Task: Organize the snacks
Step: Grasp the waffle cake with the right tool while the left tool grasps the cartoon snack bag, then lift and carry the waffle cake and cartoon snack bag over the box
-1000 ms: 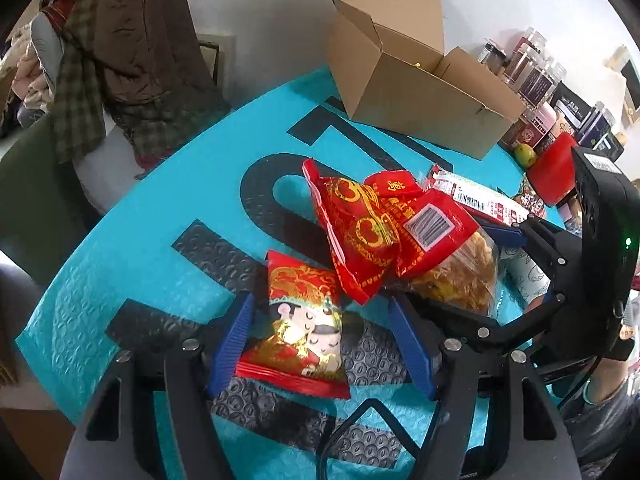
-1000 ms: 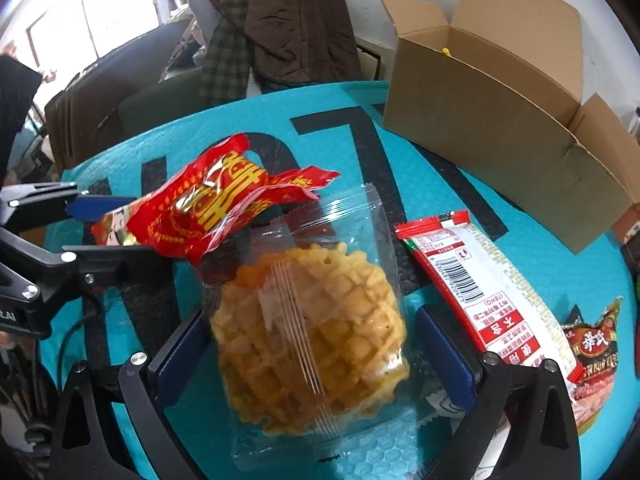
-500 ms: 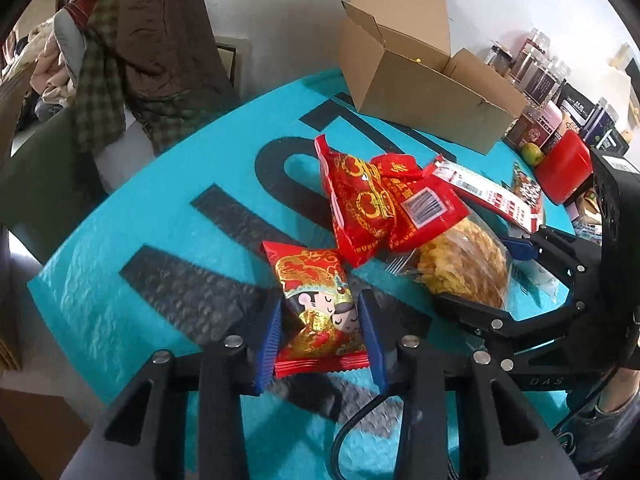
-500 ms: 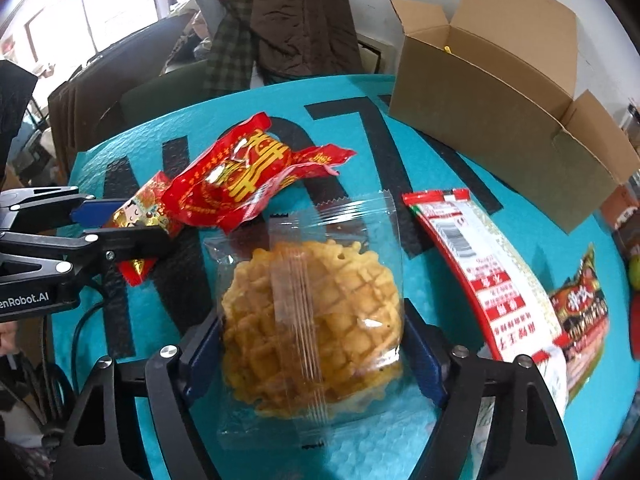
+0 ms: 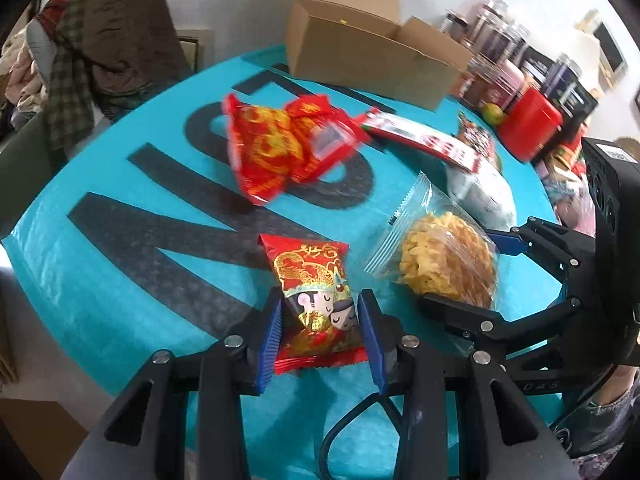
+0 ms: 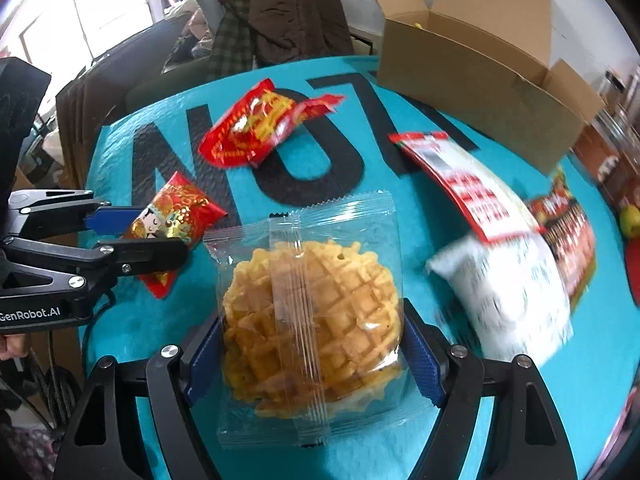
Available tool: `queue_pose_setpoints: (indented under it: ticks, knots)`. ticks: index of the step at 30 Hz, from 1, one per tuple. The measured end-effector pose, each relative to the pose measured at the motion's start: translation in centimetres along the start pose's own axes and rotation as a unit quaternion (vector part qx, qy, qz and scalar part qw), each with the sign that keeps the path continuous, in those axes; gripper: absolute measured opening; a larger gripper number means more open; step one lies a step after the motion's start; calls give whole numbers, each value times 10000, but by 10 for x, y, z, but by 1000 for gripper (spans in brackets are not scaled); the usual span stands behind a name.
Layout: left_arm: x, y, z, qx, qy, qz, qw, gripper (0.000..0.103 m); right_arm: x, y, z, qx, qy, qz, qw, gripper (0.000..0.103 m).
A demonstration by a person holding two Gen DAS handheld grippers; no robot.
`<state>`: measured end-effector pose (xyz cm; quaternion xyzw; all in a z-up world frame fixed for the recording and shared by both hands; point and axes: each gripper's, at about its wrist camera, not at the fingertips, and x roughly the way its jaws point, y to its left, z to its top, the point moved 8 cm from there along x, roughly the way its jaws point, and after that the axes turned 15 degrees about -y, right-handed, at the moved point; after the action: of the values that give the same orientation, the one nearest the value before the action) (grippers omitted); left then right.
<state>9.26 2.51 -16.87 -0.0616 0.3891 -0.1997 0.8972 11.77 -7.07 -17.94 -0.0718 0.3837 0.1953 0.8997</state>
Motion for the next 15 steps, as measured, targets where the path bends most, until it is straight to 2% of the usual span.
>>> queue_pose_setpoints:
  ticks: [5, 15]
  knots:
    - [1, -16, -7, 117, 58, -56, 9999, 37, -14, -9, -15, 150, 52, -108, 9998, 79]
    - [13, -26, -6, 853, 7, 779, 9933, 38, -28, -18, -29, 113, -53, -359, 9993, 82]
